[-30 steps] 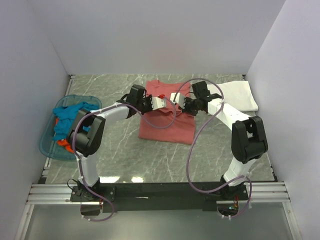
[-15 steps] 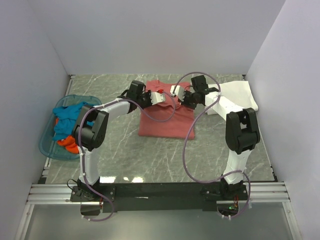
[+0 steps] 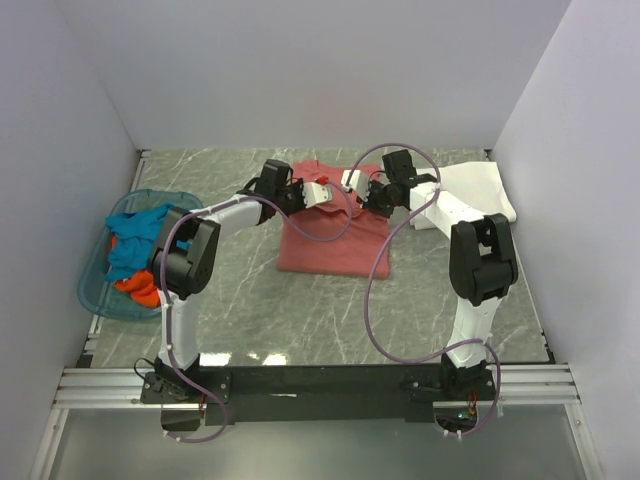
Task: Fold and stack the t-shirts
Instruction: Fold the tshirt
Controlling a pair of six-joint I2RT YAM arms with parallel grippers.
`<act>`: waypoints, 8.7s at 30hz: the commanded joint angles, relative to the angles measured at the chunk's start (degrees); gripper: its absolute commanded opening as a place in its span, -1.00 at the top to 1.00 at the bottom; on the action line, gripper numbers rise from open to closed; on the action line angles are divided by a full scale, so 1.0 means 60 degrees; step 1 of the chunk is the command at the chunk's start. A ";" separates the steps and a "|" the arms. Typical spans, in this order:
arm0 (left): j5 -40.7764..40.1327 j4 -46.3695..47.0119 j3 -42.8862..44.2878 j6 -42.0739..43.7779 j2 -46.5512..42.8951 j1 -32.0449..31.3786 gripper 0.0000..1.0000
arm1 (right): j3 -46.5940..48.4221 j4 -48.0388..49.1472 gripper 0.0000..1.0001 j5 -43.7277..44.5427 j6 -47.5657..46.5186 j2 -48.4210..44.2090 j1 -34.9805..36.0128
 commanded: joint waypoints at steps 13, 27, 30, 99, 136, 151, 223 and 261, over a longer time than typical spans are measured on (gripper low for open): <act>-0.1429 0.2279 0.0105 -0.2539 -0.0765 0.0086 -0.95 | 0.0094 0.1756 -0.04 0.1361 0.1906 -0.0383 -0.0123; 0.0152 0.0379 -0.6013 0.0925 -0.6818 -0.0792 -0.99 | -0.3726 -0.1409 -0.25 -0.2436 -0.1769 -0.4089 0.0620; 0.0034 0.0624 -0.6632 0.0798 -0.6703 -0.0925 -0.90 | -0.5017 -0.0207 -0.27 -0.1143 -0.1257 -0.4515 0.1633; 0.0928 -0.2581 -0.3222 -1.1742 -0.2806 0.0965 0.00 | -0.3716 -0.0658 -0.02 -0.4423 1.0976 -0.1074 -0.2497; 0.1968 -0.2229 -0.4716 -1.1962 -0.4856 0.0804 0.99 | -0.3862 -0.1506 1.00 -0.4570 0.9703 -0.1894 -0.2511; 0.1967 -0.2625 -0.4907 -1.1991 -0.4184 0.0774 0.93 | -0.3906 -0.2767 1.00 -0.4438 0.8427 -0.1279 -0.2468; -0.2119 0.2985 -0.8276 -0.0448 -0.5238 -0.2331 0.48 | -0.8242 0.2902 0.12 0.0616 -0.2618 -0.5262 0.1415; 0.0473 -0.2333 -0.7135 -0.1402 -0.8929 -0.3564 0.99 | -0.6545 -0.3106 1.00 -0.1039 -0.2281 -0.8926 0.1342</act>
